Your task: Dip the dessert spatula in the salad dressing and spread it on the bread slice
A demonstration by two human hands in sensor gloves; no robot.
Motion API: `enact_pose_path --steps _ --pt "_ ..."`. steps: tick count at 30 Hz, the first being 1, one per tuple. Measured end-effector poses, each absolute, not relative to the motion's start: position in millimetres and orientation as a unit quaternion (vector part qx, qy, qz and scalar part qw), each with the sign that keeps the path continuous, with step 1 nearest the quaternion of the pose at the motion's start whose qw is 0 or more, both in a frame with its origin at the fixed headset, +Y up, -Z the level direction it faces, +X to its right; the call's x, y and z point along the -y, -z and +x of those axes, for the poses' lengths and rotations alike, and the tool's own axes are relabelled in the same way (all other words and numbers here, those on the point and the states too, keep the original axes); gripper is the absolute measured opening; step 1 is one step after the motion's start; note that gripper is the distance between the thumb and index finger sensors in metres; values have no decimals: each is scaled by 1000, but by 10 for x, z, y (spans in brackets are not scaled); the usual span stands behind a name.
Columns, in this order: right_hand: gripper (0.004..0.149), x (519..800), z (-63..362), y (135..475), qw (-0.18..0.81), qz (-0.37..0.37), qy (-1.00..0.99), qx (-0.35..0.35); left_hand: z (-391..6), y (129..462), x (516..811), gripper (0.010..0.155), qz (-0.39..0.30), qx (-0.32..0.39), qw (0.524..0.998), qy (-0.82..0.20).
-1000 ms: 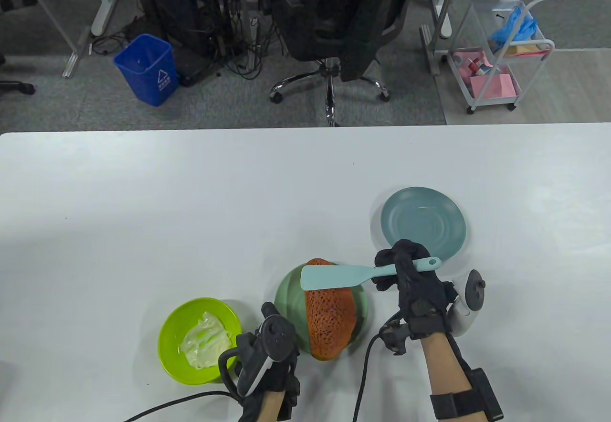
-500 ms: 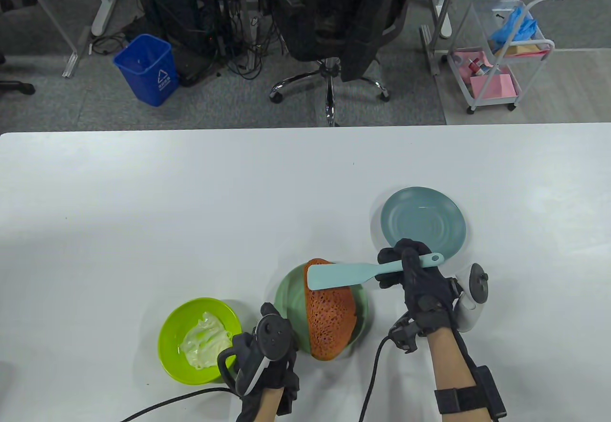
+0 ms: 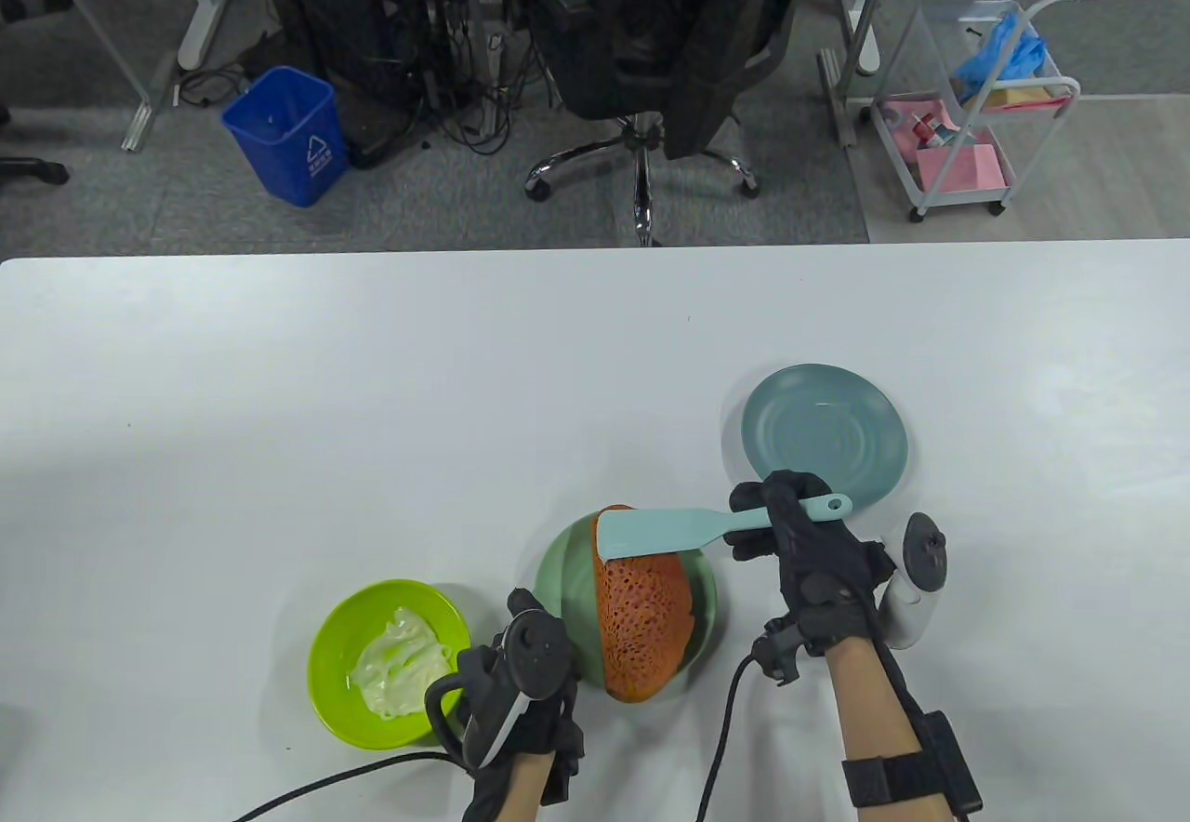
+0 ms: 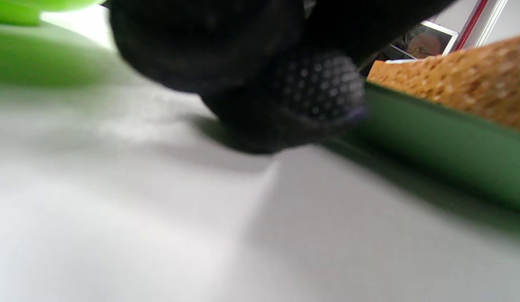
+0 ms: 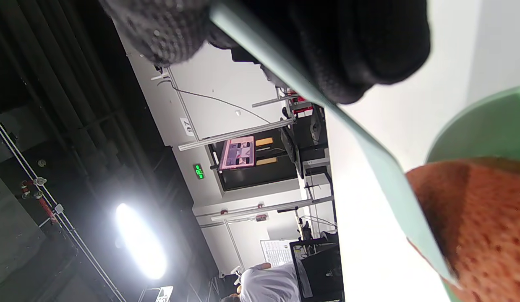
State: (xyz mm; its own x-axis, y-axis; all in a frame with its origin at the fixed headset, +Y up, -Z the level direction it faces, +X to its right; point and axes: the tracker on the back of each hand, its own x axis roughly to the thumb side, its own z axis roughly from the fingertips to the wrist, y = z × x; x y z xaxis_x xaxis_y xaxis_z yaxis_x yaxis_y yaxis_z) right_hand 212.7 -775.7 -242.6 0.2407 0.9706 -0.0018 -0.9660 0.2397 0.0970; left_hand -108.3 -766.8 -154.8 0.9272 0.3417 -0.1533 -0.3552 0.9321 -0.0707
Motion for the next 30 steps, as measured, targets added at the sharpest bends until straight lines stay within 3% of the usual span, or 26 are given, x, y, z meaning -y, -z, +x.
enact_pose_path --steps 19,30 --pt "39 7759 2530 2297 801 15 -598 27 -1105 1540 7691 56 -50 -71 978 -188" --pt "41 7748 2382 2270 805 35 -590 45 -1135 1532 7702 59 -51 -71 976 -199"
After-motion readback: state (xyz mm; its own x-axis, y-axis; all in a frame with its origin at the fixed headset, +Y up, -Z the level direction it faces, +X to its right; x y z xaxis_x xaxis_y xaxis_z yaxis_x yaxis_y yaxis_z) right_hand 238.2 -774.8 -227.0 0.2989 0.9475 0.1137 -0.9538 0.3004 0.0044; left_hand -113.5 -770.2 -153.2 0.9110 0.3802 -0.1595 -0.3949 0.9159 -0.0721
